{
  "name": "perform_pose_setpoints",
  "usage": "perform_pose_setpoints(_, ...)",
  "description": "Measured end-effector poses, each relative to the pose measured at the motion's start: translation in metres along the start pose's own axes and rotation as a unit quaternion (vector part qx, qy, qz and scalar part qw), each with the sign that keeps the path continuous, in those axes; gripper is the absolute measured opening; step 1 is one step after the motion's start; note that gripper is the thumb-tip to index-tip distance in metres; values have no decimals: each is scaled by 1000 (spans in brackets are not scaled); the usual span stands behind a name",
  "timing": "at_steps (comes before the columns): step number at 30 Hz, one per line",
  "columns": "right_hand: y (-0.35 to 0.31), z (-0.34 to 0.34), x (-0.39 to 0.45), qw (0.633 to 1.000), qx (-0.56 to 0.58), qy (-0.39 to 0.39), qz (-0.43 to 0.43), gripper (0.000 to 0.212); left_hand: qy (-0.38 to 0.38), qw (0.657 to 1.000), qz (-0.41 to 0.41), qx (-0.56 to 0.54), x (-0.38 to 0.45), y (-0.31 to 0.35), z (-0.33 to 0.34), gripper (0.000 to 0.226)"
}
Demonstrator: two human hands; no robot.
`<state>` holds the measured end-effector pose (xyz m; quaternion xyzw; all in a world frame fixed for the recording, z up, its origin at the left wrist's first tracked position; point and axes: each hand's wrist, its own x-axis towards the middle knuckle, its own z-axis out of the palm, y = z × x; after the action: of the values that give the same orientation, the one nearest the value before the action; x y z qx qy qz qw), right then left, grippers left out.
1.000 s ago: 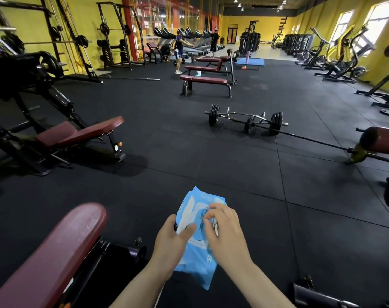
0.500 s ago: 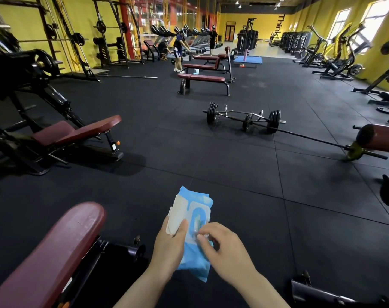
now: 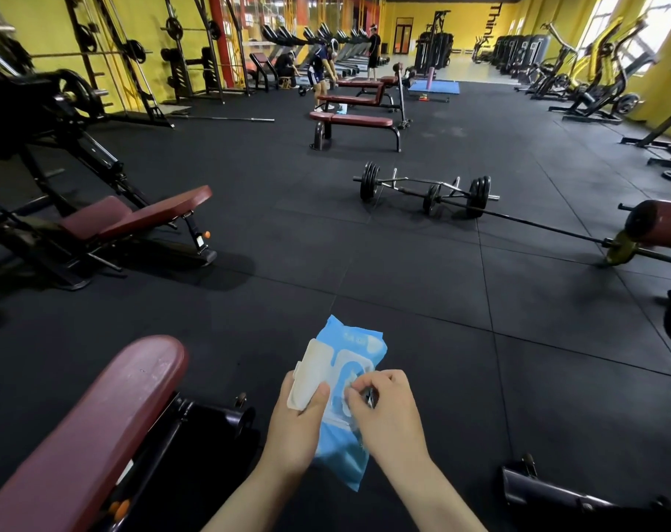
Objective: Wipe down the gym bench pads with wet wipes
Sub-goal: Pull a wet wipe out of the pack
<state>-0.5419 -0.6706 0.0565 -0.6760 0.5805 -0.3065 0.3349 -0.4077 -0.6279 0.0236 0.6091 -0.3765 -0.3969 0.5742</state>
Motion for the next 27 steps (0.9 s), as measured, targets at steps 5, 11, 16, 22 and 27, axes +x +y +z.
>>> perform_pose_setpoints(5, 3, 5, 1, 996, -89, -22, -12, 11, 19, 1000, -10, 9, -6, -6, 3, 23)
perform_pose_setpoints(11, 4, 8, -5, 996, -83, 1, -35, 18, 30, 999, -23, 4, -6, -6, 7, 15)
perform_pose_setpoints(16, 5, 9, -7, 999, -45, 1, -23, 27, 25, 998, -23, 60, -4, -5, 6, 13)
perform_pose_setpoints(22, 3, 9, -3, 999, -44, -11, -17, 35, 26, 995, -12, 94, -3, -3, 7, 11)
perform_pose_setpoints(27, 3, 10, 2, 998, -56, -29, -1, 30, 15, 995, -36, 91, 1, 2, 7, 13)
